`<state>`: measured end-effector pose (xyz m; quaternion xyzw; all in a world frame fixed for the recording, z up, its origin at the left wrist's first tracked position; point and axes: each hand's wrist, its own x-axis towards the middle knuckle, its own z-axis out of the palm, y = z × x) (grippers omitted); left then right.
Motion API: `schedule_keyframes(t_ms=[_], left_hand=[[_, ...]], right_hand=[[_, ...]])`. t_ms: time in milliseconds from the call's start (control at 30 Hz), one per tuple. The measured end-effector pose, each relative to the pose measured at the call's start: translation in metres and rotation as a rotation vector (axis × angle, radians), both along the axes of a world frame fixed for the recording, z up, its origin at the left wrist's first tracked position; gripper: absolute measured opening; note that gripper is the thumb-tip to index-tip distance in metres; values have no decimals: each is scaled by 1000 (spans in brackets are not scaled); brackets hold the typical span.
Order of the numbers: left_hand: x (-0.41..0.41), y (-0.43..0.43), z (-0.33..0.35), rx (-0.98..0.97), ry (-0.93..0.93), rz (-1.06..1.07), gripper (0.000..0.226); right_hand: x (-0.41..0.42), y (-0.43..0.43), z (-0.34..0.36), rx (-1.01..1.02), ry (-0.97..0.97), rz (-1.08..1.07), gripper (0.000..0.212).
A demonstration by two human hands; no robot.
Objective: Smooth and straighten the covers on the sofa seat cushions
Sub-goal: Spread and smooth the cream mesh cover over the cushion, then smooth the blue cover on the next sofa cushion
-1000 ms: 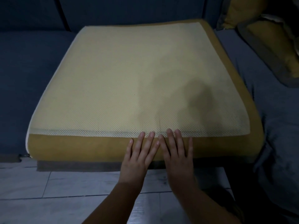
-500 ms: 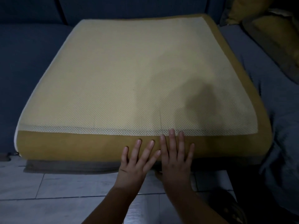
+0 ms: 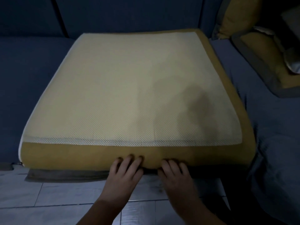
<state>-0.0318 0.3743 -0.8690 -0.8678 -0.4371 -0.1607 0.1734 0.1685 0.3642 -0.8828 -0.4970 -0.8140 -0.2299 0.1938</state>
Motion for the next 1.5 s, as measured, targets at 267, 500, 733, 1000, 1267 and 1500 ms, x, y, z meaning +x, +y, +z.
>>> schedule_keyframes(t_ms=[267, 500, 733, 1000, 1267, 1500], left_hand=[[14, -3, 13, -142, 51, 14, 27], [1, -2, -33, 47, 166, -60, 16], [-18, 8, -31, 70, 278, -180, 13], [-8, 1, 5, -211, 143, -75, 29], [-2, 1, 74, -499, 70, 21, 44], [-7, 15, 202, -573, 36, 111, 53]], right_hand=[[-15, 2, 13, -79, 11, 58, 24], [-15, 10, -22, -8, -63, 185, 38], [18, 43, -35, 251, -287, 473, 15], [-5, 20, -16, 29, -201, 335, 16], [-16, 13, 50, -141, 14, 215, 24], [-9, 29, 190, -484, -200, 214, 33]])
